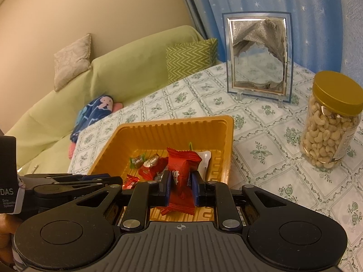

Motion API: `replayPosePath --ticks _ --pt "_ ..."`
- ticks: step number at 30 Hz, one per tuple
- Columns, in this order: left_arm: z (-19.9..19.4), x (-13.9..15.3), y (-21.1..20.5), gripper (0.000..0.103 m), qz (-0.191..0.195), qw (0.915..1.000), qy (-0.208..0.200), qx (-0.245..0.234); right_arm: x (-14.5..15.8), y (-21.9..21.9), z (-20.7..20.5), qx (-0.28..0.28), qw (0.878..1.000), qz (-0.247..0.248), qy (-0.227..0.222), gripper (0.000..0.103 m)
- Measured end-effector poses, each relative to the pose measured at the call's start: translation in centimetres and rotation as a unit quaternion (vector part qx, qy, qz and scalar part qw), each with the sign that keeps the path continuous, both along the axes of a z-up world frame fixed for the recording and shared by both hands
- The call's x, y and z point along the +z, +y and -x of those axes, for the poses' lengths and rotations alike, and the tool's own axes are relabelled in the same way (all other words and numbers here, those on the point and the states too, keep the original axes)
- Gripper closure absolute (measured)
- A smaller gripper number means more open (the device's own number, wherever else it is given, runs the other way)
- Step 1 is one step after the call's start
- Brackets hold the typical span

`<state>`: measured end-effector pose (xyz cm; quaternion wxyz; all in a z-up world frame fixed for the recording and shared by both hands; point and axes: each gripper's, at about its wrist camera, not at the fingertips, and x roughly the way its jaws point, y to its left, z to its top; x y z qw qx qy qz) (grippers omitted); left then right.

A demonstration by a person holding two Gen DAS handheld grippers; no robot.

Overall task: Organize snacks
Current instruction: 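Carry both candies over the tray and open the left tool to drop the yellow candy, then lower the red printed candy into the tray and open the right tool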

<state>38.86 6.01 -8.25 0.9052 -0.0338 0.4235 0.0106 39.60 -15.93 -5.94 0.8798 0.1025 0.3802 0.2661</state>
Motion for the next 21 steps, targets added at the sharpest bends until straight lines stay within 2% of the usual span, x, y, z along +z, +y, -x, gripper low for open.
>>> replayPosePath --ticks 6,21 --pt "0.1 0.1 0.4 0.075 0.002 1.0 0.006 0.004 -0.2 0.1 -0.4 0.003 1.0 0.001 0.004 0.084" --pt "0.8 1.7 2.9 0.075 -0.001 0.9994 0.009 0.033 -1.2 3.6 -1.8 0.045 0.999 -0.003 0.028 0.084"
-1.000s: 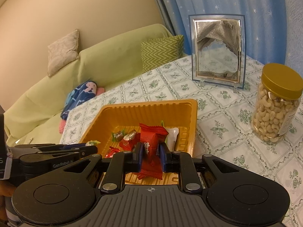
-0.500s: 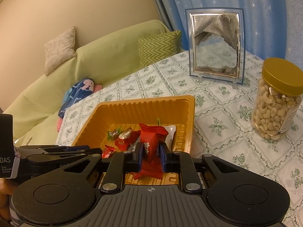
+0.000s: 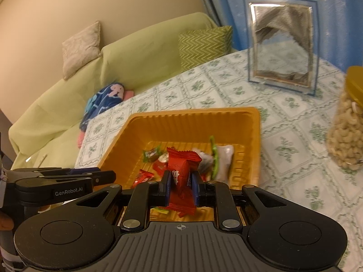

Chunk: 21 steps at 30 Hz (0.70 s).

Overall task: Organize snacks
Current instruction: 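Lower the red printed candy into the tray and open the right tool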

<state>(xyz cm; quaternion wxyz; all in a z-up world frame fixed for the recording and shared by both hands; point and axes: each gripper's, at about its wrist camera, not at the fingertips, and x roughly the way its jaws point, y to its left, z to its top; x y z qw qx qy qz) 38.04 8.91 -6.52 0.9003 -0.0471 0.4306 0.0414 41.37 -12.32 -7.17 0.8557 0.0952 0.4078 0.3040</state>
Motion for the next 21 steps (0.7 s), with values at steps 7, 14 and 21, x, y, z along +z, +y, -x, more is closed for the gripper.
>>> replayPosePath --ticks 7,14,21 --pt "0.0 0.3 1.3 0.075 0.003 0.9998 -0.002 0.018 -0.9 2.9 -0.8 0.026 0.999 -0.002 0.018 0.084" --pt "0.1 0.5 2.3 0.075 0.007 0.9995 -0.003 0.03 -1.4 4.6 -1.8 0.03 0.999 -0.011 0.023 0.084" --pt "0.7 0.6 2.6 0.074 0.014 0.9991 -0.002 0.039 -0.7 4.7 -2.2 0.018 0.999 -0.031 0.014 0.081"
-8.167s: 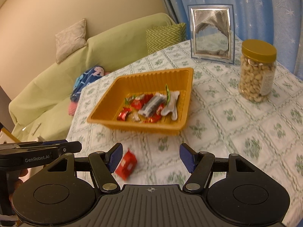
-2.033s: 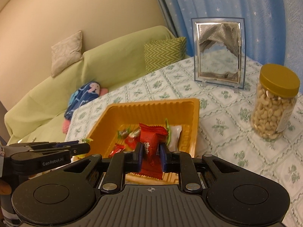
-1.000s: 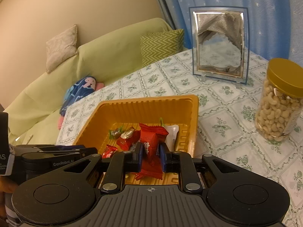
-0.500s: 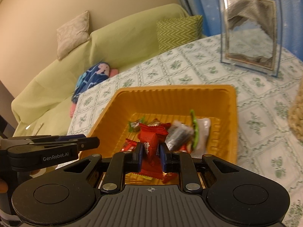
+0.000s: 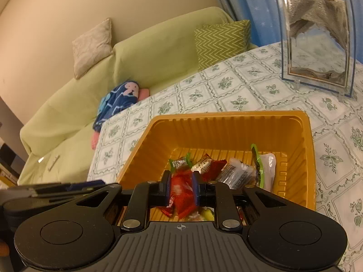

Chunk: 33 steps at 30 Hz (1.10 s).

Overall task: Organize snacks
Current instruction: 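Lower the red printed candy into the tray and open the right tool, then withdraw both open tools away from the tray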

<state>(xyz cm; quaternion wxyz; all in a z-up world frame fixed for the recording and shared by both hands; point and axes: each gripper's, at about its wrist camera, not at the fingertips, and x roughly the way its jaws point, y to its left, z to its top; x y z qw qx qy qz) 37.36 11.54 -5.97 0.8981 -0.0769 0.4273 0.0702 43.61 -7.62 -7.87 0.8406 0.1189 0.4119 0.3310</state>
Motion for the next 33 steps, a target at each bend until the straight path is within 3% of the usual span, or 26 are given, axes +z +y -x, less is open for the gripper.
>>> replayPosePath --ticks 2,4,5,19,33 --pt "0.4 0.1 -0.1 0.073 0.003 1.0 0.001 0.001 0.1 -0.5 0.1 -0.004 1.0 0.003 0.004 0.071" --pt "0.8 0.2 -0.3 0.07 0.004 1.0 0.002 0.001 0.3 -1.1 0.5 -0.01 1.0 0.008 0.0 0.05" --pt "1.0 0.2 -0.4 0.07 0.004 1.0 0.003 0.001 0.5 -1.4 0.8 -0.015 1.0 0.011 -0.004 0.047" --pt "4.7 2.0 -3.3 0.058 0.014 0.9997 -0.001 -0.02 2.2 -5.8 5.5 -0.038 0.998 0.052 -0.015 0.028" --pt "11.5 3.4 -6.9 0.056 0.018 0.9992 0.003 -0.035 2.5 -9.7 12.6 -0.058 0.995 0.083 0.016 0.025"
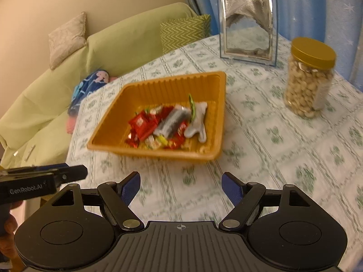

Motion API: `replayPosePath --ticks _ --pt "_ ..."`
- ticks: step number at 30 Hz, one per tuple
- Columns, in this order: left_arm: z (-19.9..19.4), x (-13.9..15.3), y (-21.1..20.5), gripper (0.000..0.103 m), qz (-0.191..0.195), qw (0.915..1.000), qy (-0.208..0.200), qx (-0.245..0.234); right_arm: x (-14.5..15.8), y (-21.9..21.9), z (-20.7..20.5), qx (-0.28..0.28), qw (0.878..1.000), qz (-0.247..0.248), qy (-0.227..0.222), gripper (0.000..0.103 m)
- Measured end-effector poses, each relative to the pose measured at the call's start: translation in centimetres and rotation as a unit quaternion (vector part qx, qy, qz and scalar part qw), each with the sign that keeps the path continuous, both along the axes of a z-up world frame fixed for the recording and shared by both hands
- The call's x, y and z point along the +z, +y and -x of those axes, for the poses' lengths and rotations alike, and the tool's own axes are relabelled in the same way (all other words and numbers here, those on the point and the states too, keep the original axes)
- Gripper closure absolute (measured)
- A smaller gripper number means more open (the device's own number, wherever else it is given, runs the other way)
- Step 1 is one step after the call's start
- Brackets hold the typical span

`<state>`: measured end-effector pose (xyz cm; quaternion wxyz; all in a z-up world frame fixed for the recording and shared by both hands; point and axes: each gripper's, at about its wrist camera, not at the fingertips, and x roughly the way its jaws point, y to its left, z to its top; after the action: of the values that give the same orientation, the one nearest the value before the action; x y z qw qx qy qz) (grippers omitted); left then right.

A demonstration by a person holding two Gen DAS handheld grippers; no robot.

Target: Organize snacks

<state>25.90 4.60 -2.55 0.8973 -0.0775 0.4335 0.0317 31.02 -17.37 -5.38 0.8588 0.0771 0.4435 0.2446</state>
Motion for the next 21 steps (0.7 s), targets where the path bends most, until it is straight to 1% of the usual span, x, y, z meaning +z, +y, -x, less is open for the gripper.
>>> replayPosePath --ticks 6,12,21 --pt "3.5 0.4 -1.4 0.055 0.001 1.0 0.002 0.001 0.2 -1.5 3.2 -0.004 1.0 0.007 0.008 0.025" --pt "6.8 0.6 -2.7 0.054 -0.003 1.0 0.002 -0.003 0.7 -2.5 6.5 0.005 1.0 0.026 0.001 0.025" --pt "11.7 1.2 -4.8 0.05 -0.009 0.9999 0.001 -0.006 1.3 -3.9 11.1 0.019 0.999 0.034 -0.005 0.025"
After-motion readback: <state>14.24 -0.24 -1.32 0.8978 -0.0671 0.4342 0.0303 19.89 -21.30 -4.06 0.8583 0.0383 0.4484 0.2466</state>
